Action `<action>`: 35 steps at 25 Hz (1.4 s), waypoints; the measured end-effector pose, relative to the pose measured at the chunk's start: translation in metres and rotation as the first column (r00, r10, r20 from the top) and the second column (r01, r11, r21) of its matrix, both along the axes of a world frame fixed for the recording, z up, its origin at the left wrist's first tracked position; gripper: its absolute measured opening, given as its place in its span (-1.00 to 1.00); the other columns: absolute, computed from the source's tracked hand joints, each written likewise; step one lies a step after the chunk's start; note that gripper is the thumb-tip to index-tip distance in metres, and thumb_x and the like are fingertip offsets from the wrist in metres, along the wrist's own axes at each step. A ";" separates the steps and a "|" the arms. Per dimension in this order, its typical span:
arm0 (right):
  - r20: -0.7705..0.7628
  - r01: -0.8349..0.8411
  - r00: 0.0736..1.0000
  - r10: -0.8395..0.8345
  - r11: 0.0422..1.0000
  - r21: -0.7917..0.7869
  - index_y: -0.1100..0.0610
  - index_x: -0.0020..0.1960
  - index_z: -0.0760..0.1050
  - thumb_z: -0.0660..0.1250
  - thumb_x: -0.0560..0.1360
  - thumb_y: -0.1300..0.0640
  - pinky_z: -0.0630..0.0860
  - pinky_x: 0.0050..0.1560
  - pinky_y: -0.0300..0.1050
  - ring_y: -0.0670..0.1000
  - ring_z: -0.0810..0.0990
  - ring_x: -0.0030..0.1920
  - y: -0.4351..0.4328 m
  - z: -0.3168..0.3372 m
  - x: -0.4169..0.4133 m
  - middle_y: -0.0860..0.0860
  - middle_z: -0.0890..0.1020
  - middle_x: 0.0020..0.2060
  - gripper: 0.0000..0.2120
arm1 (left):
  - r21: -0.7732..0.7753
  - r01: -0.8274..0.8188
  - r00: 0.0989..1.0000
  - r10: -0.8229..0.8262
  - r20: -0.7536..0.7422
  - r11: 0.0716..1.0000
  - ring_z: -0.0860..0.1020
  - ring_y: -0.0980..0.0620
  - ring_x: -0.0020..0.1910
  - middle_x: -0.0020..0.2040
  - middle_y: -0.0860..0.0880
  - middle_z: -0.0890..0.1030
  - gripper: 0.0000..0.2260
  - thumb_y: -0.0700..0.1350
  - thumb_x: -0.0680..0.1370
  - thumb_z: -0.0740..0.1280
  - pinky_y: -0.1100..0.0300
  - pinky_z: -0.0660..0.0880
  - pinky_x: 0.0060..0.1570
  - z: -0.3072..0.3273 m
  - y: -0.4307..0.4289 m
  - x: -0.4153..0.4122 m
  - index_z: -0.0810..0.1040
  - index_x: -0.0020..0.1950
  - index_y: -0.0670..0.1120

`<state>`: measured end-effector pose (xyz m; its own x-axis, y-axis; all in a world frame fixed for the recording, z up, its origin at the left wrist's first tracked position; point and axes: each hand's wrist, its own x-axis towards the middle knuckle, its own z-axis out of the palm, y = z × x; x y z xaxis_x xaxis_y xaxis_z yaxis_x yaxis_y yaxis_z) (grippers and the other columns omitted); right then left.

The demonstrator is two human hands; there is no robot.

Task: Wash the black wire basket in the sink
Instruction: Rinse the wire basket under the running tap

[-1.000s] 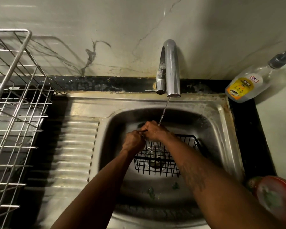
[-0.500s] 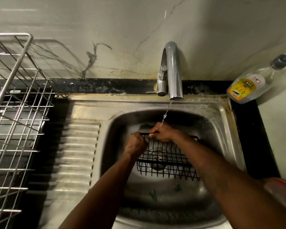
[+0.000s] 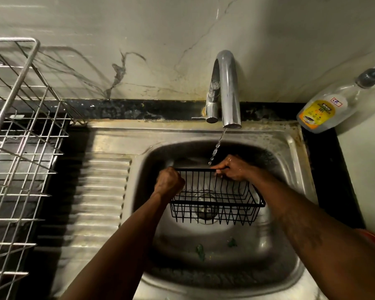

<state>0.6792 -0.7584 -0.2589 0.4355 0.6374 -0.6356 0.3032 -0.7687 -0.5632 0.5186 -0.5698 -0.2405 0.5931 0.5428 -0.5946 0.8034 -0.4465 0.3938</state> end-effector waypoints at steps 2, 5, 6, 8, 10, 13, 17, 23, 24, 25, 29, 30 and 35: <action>0.003 0.014 1.000 -0.014 1.000 -0.011 0.01 0.20 0.65 0.39 0.56 0.23 0.53 0.27 -0.11 -0.16 0.63 0.08 -0.012 0.002 0.006 -0.11 0.69 0.10 -0.75 | 0.012 0.003 1.000 -0.003 0.005 1.000 0.55 0.04 -0.33 -0.28 -0.04 0.54 -0.80 -0.23 0.54 0.30 0.21 0.52 -0.37 -0.001 0.002 -0.001 0.44 -0.28 -0.07; 0.038 -0.022 0.999 0.024 0.998 -0.051 0.04 0.20 0.65 0.39 0.57 0.21 0.54 0.27 -0.05 -0.09 0.62 0.11 0.013 -0.002 -0.003 -0.09 0.66 0.13 -0.77 | 0.032 0.005 1.000 -0.005 -0.008 0.999 0.60 -0.06 -0.24 -0.20 -0.09 0.59 -0.92 -0.23 0.50 0.31 0.15 0.58 -0.24 0.001 -0.002 -0.003 0.51 -0.21 -0.12; 0.047 -0.063 0.997 0.064 0.997 -0.039 0.03 0.22 0.63 0.37 0.58 0.20 0.51 0.29 -0.02 -0.08 0.58 0.14 0.028 -0.005 -0.012 -0.08 0.62 0.16 -0.76 | 0.033 0.007 1.000 -0.006 -0.011 0.999 0.62 -0.10 -0.20 -0.17 -0.12 0.61 -0.95 -0.22 0.48 0.31 0.12 0.60 -0.20 0.001 -0.004 -0.003 0.54 -0.18 -0.12; 0.068 -0.104 0.992 0.103 0.995 -0.001 0.01 0.21 0.62 0.34 0.57 0.22 0.50 0.26 0.03 -0.01 0.53 0.14 0.063 -0.009 -0.038 0.00 0.56 0.18 -0.74 | 0.032 0.008 1.000 -0.008 0.000 0.999 0.65 -0.16 -0.12 -0.11 -0.16 0.65 -0.91 -0.18 0.47 0.32 0.07 0.63 -0.13 0.002 -0.006 -0.003 0.61 -0.12 -0.15; 0.059 -0.074 0.996 0.072 0.996 0.039 0.06 0.16 0.61 0.32 0.55 0.27 0.49 0.17 0.00 0.01 0.48 0.08 0.093 -0.002 -0.058 0.02 0.49 0.12 -0.77 | 0.030 -0.002 1.000 0.002 0.010 1.000 0.65 -0.18 -0.09 -0.09 -0.18 0.66 -0.83 -0.11 0.49 0.32 0.08 0.61 -0.13 0.002 -0.003 -0.003 0.63 -0.06 -0.19; 0.047 -0.104 0.994 0.101 0.992 0.065 0.01 0.03 0.64 0.31 0.59 0.15 0.51 0.17 0.06 0.03 0.54 0.06 0.093 0.006 -0.057 0.01 0.57 0.04 -0.87 | 0.016 -0.010 1.000 0.010 0.004 1.000 0.65 -0.17 -0.13 -0.13 -0.17 0.66 -0.83 -0.10 0.50 0.32 0.09 0.60 -0.16 0.003 0.005 -0.004 0.62 -0.11 -0.20; 0.054 -0.074 0.996 0.074 0.997 -0.001 0.06 0.13 0.66 0.31 0.63 0.10 0.48 0.30 0.04 -0.05 0.61 0.11 0.019 0.008 -0.010 0.01 0.69 0.10 -0.82 | 0.000 -0.002 1.000 0.002 0.006 1.000 0.65 -0.08 -0.22 -0.21 -0.12 0.64 -0.83 -0.24 0.51 0.31 0.07 0.65 -0.18 0.003 0.008 -0.004 0.49 -0.28 -0.10; 0.092 -0.091 0.991 0.100 0.991 -0.100 0.03 0.21 0.65 0.38 0.59 0.05 0.45 0.33 0.00 -0.01 0.56 0.20 0.005 -0.001 0.005 -0.05 0.64 0.18 -0.78 | 0.049 0.061 0.998 -0.061 0.004 0.997 0.57 0.02 -0.32 -0.25 -0.08 0.61 -0.81 -0.25 0.52 0.31 0.20 0.55 -0.31 0.005 0.003 -0.002 0.48 -0.30 -0.10; 0.089 -0.136 0.986 0.143 0.988 -0.078 0.00 0.20 0.64 0.34 0.60 0.01 0.45 0.30 0.03 0.02 0.54 0.19 0.024 -0.003 -0.009 -0.02 0.61 0.16 -0.78 | 0.052 0.082 0.997 -0.082 0.001 0.995 0.60 -0.03 -0.26 -0.21 -0.10 0.62 -0.87 -0.24 0.51 0.32 0.18 0.57 -0.25 0.004 -0.001 -0.001 0.52 -0.25 -0.13; 0.102 -0.172 0.979 0.177 0.984 -0.050 -0.02 0.18 0.64 0.30 0.62 -0.01 0.46 0.25 0.04 0.03 0.52 0.16 0.045 -0.005 -0.026 0.00 0.58 0.14 -0.79 | 0.058 0.113 0.994 -0.114 0.004 0.992 0.63 -0.08 -0.18 -0.17 -0.11 0.64 -0.92 -0.21 0.52 0.32 0.17 0.57 -0.20 0.006 -0.007 0.000 0.58 -0.16 -0.17; 0.130 -0.095 0.987 0.091 0.995 0.026 0.02 0.06 0.62 0.23 0.62 0.01 0.47 0.03 -0.01 0.07 0.55 0.01 0.097 -0.003 -0.073 0.02 0.58 -0.01 -0.80 | 0.063 0.263 0.964 -0.265 0.015 0.963 0.65 -0.11 0.02 0.05 -0.13 0.68 -0.81 -0.13 0.60 0.26 0.20 0.45 -0.16 0.001 -0.016 -0.003 0.62 0.11 -0.14; 0.120 -0.105 0.988 0.100 0.994 0.040 -0.01 0.01 0.63 0.25 0.62 -0.01 0.50 0.03 0.01 0.06 0.57 -0.01 0.095 -0.002 -0.073 0.00 0.61 -0.04 -0.81 | 0.051 0.239 0.971 -0.240 0.015 0.970 0.65 -0.13 0.00 0.03 -0.14 0.68 -0.82 -0.13 0.60 0.26 0.18 0.47 -0.16 0.002 -0.016 -0.005 0.62 0.08 -0.15; 0.107 -0.059 0.992 0.063 0.998 -0.038 -0.06 0.18 0.64 0.34 0.60 0.03 0.46 0.32 0.10 -0.01 0.56 0.17 0.022 -0.008 -0.014 -0.02 0.62 0.18 -0.81 | 0.031 0.038 0.999 -0.038 -0.006 0.999 0.51 0.09 -0.40 -0.29 -0.05 0.58 -0.77 -0.25 0.54 0.31 0.29 0.44 -0.42 0.006 0.002 -0.004 0.45 -0.31 -0.10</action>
<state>0.6655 -0.7360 -0.2669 0.4639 0.6435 -0.6089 0.4080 -0.7653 -0.4979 0.5142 -0.5675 -0.2341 0.6108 0.5378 -0.5811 0.7875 -0.4889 0.3753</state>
